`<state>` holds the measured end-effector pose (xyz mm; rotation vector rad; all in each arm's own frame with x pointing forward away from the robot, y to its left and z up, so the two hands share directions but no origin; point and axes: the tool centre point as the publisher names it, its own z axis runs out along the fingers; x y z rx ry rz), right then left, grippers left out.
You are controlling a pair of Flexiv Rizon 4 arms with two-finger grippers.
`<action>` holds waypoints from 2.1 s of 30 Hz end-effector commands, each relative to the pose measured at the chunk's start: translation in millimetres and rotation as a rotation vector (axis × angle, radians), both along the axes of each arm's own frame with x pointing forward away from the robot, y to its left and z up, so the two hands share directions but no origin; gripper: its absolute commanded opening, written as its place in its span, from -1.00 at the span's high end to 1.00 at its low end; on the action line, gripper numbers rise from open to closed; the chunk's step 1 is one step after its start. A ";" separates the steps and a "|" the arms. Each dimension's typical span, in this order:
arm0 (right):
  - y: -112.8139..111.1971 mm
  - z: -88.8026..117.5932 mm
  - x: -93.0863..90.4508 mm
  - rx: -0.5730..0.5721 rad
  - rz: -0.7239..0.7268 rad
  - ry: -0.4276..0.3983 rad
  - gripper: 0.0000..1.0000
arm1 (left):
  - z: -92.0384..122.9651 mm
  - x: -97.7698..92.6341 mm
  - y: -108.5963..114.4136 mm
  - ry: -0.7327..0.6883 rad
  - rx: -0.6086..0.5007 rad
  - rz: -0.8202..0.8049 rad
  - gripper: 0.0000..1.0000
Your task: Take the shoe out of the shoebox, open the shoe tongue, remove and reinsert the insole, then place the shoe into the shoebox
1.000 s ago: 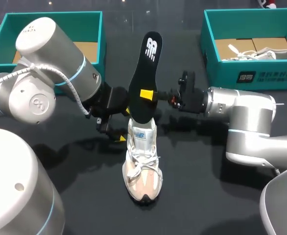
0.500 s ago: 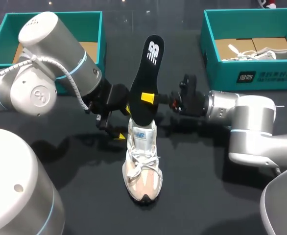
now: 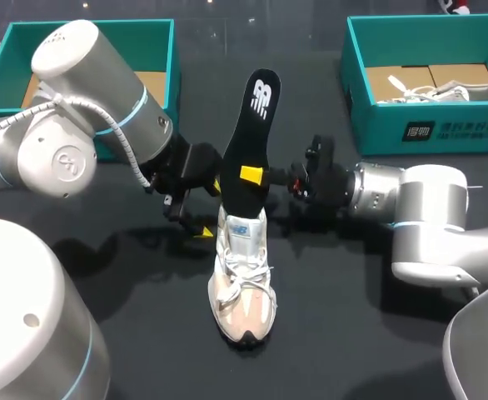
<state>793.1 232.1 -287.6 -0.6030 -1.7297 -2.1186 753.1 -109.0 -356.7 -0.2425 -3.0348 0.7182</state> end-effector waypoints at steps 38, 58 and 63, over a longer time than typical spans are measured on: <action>10.9 -41.8 -57.2 -0.132 0.023 0.135 1.00 | -0.6 0.1 -0.5 0.000 0.002 0.000 -1.00; 15.7 -37.3 -50.7 -0.118 0.044 0.103 0.87 | -0.6 0.1 -0.5 0.000 0.002 0.000 -1.00; 14.9 -31.6 -50.1 -0.121 0.049 0.085 0.59 | -0.6 0.1 -0.5 0.000 0.002 0.000 -1.00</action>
